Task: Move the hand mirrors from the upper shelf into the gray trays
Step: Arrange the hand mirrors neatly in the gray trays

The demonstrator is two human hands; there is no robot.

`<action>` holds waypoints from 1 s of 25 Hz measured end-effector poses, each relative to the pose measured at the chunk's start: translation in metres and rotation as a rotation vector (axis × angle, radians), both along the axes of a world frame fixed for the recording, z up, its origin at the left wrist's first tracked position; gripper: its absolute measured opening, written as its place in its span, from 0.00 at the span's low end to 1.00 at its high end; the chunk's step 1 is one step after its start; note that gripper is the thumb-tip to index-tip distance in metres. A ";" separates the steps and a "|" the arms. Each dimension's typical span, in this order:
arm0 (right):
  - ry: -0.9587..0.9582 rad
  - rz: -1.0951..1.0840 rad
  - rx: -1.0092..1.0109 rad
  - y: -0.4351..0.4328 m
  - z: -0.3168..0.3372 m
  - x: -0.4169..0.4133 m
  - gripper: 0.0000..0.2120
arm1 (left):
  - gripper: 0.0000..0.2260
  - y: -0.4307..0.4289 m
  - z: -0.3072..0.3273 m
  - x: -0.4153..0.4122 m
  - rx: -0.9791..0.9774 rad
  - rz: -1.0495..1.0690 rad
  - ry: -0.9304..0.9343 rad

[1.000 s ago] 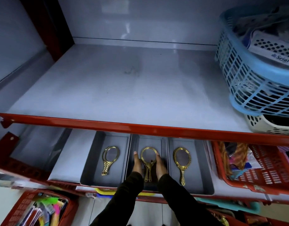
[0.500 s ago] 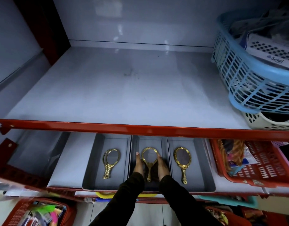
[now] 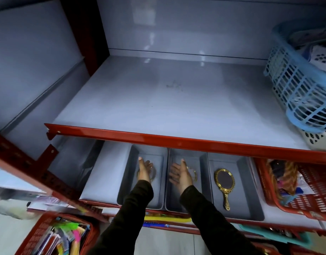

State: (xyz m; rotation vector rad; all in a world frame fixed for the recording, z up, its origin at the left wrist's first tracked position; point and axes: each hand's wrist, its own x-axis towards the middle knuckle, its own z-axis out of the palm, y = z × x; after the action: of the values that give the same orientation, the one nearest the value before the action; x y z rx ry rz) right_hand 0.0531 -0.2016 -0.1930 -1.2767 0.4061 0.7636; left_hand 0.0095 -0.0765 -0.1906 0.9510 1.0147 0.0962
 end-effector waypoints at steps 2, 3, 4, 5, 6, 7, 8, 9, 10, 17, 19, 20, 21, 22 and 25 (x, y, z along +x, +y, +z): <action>0.044 0.075 0.019 0.031 -0.006 -0.007 0.33 | 0.35 0.024 -0.007 -0.009 0.009 0.042 0.050; 0.073 0.091 0.012 0.045 -0.012 -0.010 0.34 | 0.36 0.034 -0.010 -0.011 -0.013 0.037 0.073; 0.094 0.099 -0.008 0.058 -0.017 -0.013 0.34 | 0.37 0.043 -0.013 -0.012 -0.039 0.019 0.096; 0.105 0.102 -0.036 0.069 -0.025 -0.014 0.35 | 0.38 0.051 -0.019 -0.012 -0.058 -0.007 0.116; 0.109 0.105 -0.073 0.078 -0.031 -0.014 0.37 | 0.39 0.056 -0.022 -0.011 -0.066 -0.032 0.131; 0.110 0.106 -0.100 0.085 -0.039 -0.014 0.38 | 0.39 0.060 -0.026 -0.010 -0.067 -0.049 0.142; 0.112 0.100 -0.113 0.090 -0.043 -0.014 0.38 | 0.39 0.061 -0.026 -0.009 -0.068 -0.064 0.147; 0.114 0.089 -0.108 0.094 -0.050 -0.013 0.38 | 0.38 0.062 -0.029 -0.008 -0.067 -0.078 0.150; 0.116 0.078 -0.103 0.097 -0.053 -0.013 0.39 | 0.38 0.062 -0.030 -0.008 -0.070 -0.084 0.154; 0.158 0.035 -0.105 0.103 -0.071 -0.016 0.40 | 0.37 0.064 -0.040 -0.015 -0.090 -0.090 0.163; 0.153 0.038 -0.105 0.102 -0.070 -0.018 0.39 | 0.36 0.065 -0.040 -0.016 -0.087 -0.092 0.160; 0.136 0.047 -0.113 0.102 -0.068 -0.019 0.38 | 0.36 0.065 -0.039 -0.017 -0.081 -0.091 0.150; 0.111 0.060 -0.119 0.101 -0.068 -0.020 0.38 | 0.36 0.065 -0.040 -0.017 -0.072 -0.088 0.137; 0.084 0.061 -0.136 0.100 -0.063 -0.020 0.38 | 0.36 0.065 -0.035 -0.018 -0.066 -0.084 0.127; 0.018 0.059 -0.153 0.091 -0.053 -0.024 0.37 | 0.36 0.062 -0.029 -0.024 -0.021 -0.077 0.097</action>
State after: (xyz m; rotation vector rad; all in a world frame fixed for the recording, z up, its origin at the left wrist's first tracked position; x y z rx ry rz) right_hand 0.0287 -0.1109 -0.2456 -1.4310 0.4491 0.8064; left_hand -0.0143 -0.0145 -0.2195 0.9820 1.0652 -0.0249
